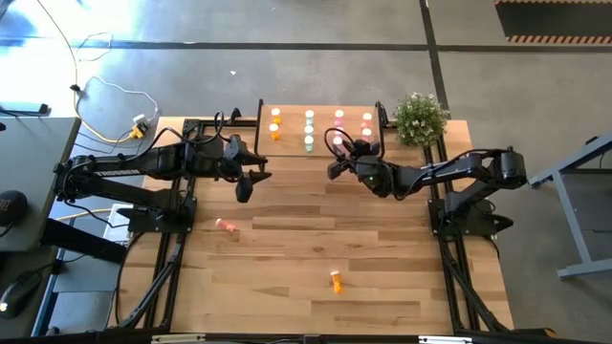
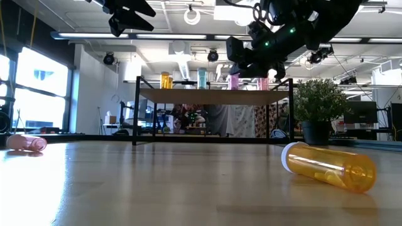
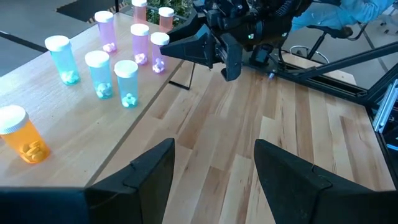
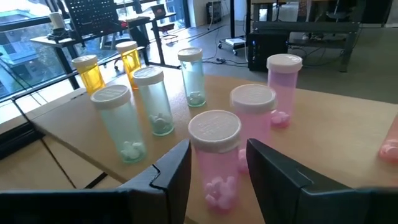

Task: Pick and place medicine bottles onto shelf by color
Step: Put the purple pill bottle aligned with the other purple pill bottles, then put the pink pill bottle aligned with the other pink pill bottles

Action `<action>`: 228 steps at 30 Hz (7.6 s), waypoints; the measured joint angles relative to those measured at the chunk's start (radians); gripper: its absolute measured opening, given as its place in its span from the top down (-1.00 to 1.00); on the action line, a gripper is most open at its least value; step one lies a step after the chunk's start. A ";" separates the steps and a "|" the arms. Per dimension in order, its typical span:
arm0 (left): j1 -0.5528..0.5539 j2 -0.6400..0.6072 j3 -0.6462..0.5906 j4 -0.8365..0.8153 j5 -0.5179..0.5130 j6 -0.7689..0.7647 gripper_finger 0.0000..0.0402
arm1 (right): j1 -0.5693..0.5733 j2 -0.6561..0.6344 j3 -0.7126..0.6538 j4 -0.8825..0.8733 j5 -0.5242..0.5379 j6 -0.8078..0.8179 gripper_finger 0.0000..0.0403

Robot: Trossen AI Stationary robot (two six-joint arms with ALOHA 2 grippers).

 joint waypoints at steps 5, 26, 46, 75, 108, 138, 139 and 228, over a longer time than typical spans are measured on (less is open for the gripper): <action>0.000 0.000 0.000 0.000 0.000 0.000 -0.05 | 0.001 0.000 0.000 0.000 0.014 0.002 0.27; 0.000 0.000 0.000 0.000 0.009 0.000 -0.05 | 0.010 -0.092 0.000 -0.182 0.008 0.093 0.27; 0.000 0.000 0.000 0.001 0.007 0.000 -0.05 | 0.007 -0.093 -0.001 -0.215 -0.064 0.106 0.27; -0.047 -0.053 0.001 -0.261 0.063 -0.052 -0.05 | 0.136 -0.209 -0.001 -0.275 -0.233 0.222 0.27; -0.576 0.196 0.000 -0.536 -0.175 -1.485 -0.05 | 0.197 -0.591 -0.001 -0.570 -0.401 -0.050 0.27; -0.591 0.260 -0.201 -0.541 -0.088 -0.318 -0.05 | 0.197 -0.583 -0.001 -0.620 -0.362 -0.026 0.27; -0.591 0.260 -0.213 -0.534 -0.090 -0.289 -0.05 | 0.197 -0.583 -0.001 -0.620 -0.362 -0.024 0.27; -0.525 0.451 0.277 0.028 -0.468 1.404 0.49 | 0.197 -0.575 -0.001 -0.455 -0.650 0.711 0.27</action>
